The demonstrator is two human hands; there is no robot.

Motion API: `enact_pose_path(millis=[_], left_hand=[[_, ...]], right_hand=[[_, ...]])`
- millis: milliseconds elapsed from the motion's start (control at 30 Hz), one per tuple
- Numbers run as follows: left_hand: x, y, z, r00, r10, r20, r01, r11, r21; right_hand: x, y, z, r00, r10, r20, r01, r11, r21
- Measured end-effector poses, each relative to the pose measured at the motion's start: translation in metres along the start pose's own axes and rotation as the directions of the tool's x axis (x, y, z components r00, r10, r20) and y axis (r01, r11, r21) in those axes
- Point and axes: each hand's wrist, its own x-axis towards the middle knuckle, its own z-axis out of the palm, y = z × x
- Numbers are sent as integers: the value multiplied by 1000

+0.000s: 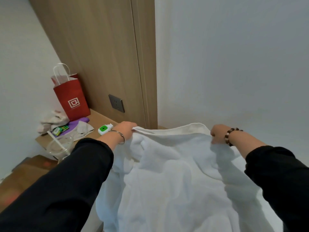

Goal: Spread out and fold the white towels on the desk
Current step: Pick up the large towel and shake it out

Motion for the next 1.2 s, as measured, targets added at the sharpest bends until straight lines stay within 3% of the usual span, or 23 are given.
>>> enact_pose_path(millis=[133,267,367,533,633,700,867,1100,1200], left_hand=[[-7,8,-3,996,79,-51,-82,995,-55],[-12,14,-6,991,116,-67,-119,992,-47],[-16,15,-6,990,120,-76,-126,989,-83],[-27,8,-9,986,136,-95,-146,983,-107],[-32,-3,-5,989,114,-94,-118,992,-39],[-33,-10,-1,992,85,-93,-84,996,9],[-32,-21,0,998,21,-64,-21,1000,4],[-35,-29,-8,999,-35,7,33,987,155],[-33,-16,-14,997,-7,79,-8,983,186]], right_hand=[[2,-32,10,994,-91,-65,62,934,-352],[11,-75,18,929,-361,-76,321,892,-317],[17,-102,25,882,-463,-92,417,855,-309],[26,-108,20,961,-268,-64,247,941,-233],[26,-94,5,980,-181,-87,182,983,-7],[25,-90,-5,981,-165,-104,175,980,98],[16,-89,-17,982,-184,-44,188,974,127],[-10,-88,-27,914,-192,-358,277,939,202],[-22,-100,-29,887,-222,-404,332,916,226]])
